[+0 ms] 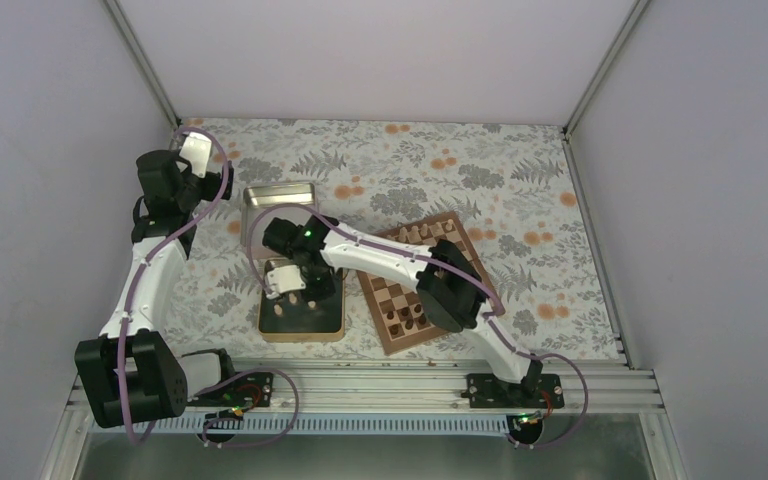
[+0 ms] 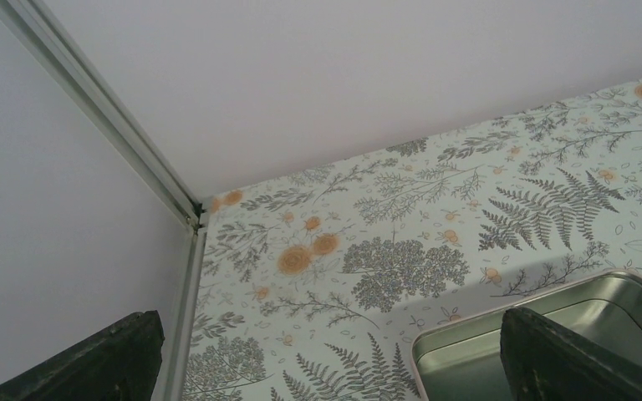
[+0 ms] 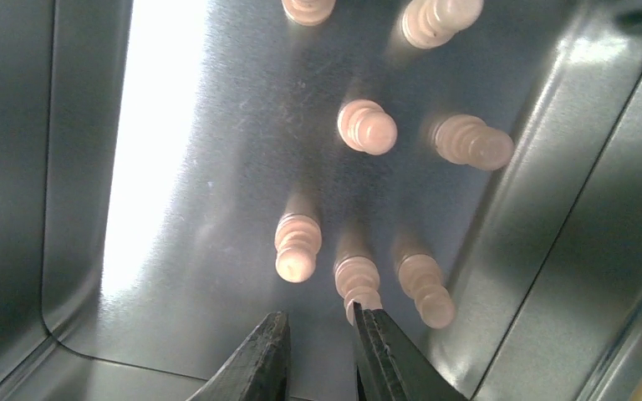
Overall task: Set up the chess pieces on the board
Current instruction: Pick up the chess piece from the storage box.
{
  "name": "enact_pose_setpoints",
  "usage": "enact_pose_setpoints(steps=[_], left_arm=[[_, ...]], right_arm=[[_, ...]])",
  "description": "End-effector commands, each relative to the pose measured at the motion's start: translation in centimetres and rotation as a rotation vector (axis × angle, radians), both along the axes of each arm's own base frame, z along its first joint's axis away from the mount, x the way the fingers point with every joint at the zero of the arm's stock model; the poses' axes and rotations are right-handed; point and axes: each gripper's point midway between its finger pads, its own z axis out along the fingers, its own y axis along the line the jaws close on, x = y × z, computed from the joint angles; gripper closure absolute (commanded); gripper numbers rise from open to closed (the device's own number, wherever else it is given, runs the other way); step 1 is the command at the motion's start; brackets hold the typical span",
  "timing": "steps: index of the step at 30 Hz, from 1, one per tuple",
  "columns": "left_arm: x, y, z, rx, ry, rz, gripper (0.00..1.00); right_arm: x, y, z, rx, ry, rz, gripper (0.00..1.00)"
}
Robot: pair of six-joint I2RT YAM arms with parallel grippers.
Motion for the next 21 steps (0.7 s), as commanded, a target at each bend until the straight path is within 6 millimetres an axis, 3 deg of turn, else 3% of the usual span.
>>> enact_pose_setpoints(steps=[1,21], left_arm=[[-0.1,0.1,0.6,0.004,-0.027,-0.008,0.0],[0.0,0.1,0.4,0.003,-0.022,-0.008,0.0]], right_arm=[[0.4,0.1,-0.1,0.014,0.017,-0.01,0.78],[-0.9,1.2,-2.4,-0.002,0.062,0.029,0.78]])
